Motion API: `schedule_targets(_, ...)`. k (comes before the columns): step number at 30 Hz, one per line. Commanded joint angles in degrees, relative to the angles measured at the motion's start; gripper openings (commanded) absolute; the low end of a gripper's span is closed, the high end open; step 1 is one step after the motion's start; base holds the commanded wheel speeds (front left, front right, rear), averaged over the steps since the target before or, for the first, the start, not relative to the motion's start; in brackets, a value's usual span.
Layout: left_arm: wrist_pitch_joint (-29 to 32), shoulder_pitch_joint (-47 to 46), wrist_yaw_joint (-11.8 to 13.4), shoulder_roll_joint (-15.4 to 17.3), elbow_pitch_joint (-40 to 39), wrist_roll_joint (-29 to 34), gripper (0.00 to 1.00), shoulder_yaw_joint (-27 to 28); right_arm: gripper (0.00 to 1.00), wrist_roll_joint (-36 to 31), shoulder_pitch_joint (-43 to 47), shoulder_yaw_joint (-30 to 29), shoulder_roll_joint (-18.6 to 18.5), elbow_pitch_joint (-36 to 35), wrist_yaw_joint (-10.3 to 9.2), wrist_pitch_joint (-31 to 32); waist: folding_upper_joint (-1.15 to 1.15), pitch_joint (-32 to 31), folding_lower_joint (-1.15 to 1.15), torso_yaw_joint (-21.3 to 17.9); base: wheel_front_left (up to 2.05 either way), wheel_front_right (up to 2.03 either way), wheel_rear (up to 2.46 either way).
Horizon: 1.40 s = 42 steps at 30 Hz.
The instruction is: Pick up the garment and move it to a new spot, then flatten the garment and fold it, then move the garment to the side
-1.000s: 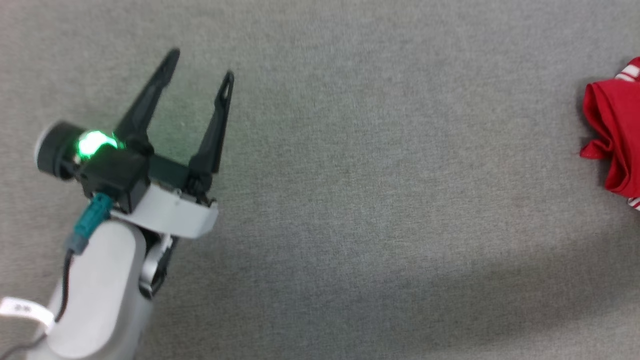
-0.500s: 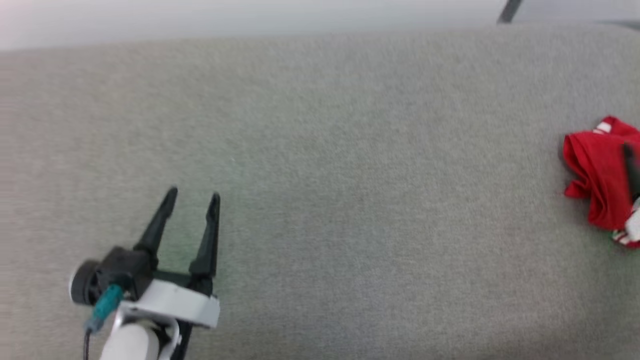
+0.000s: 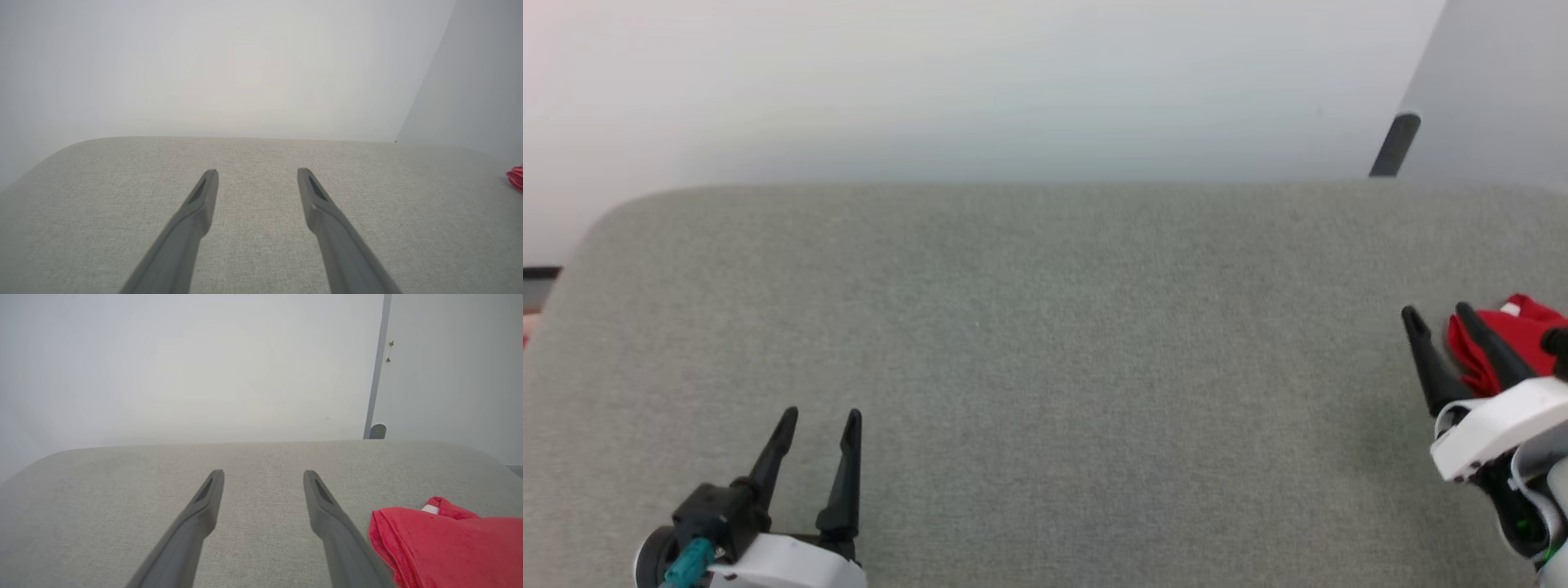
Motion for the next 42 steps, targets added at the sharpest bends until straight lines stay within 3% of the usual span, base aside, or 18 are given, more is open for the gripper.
schedule_targets(1, 0.05, 0.83, -0.15, -0.17, 0.06, 0.35, 1.0, 0.2, 1.0, 0.03, 1.48, -0.55, 0.25, -0.83, -0.06, -0.41, 0.0, -3.12, 0.0, 1.8, 0.0, 0.0, 0.0)
schedule_targets(8, 0.05, 3.46, -0.41, -1.02, -0.74, 0.79, 1.0, 0.68, 1.0, -2.25, 9.52, -4.25, 2.29, -7.1, -0.07, -0.8, 0.0, -5.5, 0.0, 2.16, 0.0, 0.0, 0.0)
schedule_targets(16, 0.05, 7.19, -0.44, -1.42, -2.82, 1.4, 1.0, 0.71, 1.0, -7.55, 19.78, -13.75, 4.91, -14.09, -0.07, -0.44, 0.0, -6.58, 0.0, 2.78, 0.0, 0.0, 0.0)
schedule_targets(29, 0.05, 14.47, -0.49, -1.22, -9.15, 1.56, 1.0, 1.16, 1.0, -16.74, 35.64, -29.02, 12.69, -33.47, -0.06, 8.37, 0.0, -6.73, 0.0, 3.91, 0.0, 0.0, 0.0)
schedule_targets(35, 0.05, 14.39, -0.5, -1.28, -9.68, 0.83, 1.0, 0.43, 1.0, -18.82, 38.44, -31.68, 15.99, -39.29, -0.06, 11.85, 0.0, -6.4, 0.0, 4.02, 0.0, 0.0, 0.0)
schedule_targets(42, 0.05, 13.47, -0.5, -0.83, -9.52, 0.59, 1.0, -0.06, 1.0, -20.1, 38.6, -31.87, 17.2, -41.59, -0.06, 13.39, 0.0, -5.93, 0.0, 3.69, 0.0, 0.0, 0.0)
